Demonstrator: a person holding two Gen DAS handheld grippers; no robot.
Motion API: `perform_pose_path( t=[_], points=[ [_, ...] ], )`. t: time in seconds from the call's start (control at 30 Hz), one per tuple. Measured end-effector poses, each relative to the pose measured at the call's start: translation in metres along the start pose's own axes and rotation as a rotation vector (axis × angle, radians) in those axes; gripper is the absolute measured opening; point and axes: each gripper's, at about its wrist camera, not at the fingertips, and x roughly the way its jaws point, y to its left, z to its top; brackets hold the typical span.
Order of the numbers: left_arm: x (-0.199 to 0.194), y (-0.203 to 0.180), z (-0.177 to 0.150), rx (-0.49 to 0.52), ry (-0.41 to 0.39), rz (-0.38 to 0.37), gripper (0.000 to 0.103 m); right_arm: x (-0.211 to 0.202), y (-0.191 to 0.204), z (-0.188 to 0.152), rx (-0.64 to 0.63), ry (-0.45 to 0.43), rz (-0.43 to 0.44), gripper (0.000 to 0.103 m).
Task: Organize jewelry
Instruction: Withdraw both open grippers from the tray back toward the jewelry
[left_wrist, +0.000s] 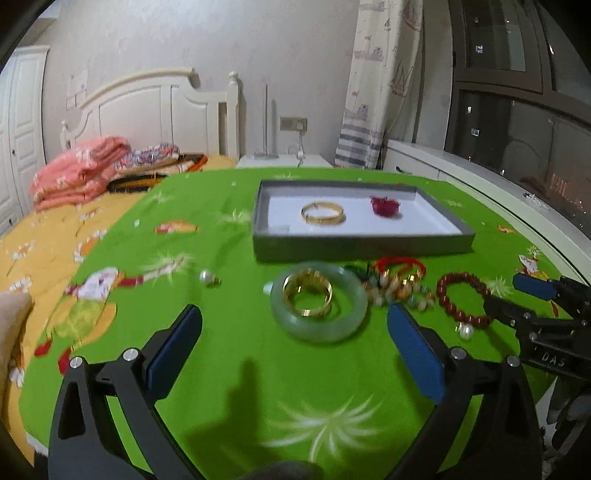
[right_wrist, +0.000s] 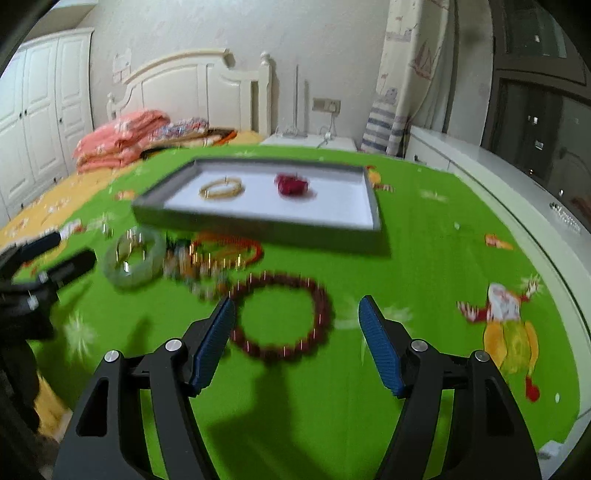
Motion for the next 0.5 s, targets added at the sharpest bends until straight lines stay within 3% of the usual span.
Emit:
perform_pose_path(
  t=[0.2,0.5],
  points=[
    [0.0,0.012,-0.007,-0.028,0.019,0.036,0.097,0.0,0.004,-0.006,-0.053,0.021,-0.001,0.063],
    [0.003,0.021,-0.009,-0.065,0.026,-0.006,0.097,0.013,0.018,-0.006,-0.181,0.078,0.044,0.054]
  ],
)
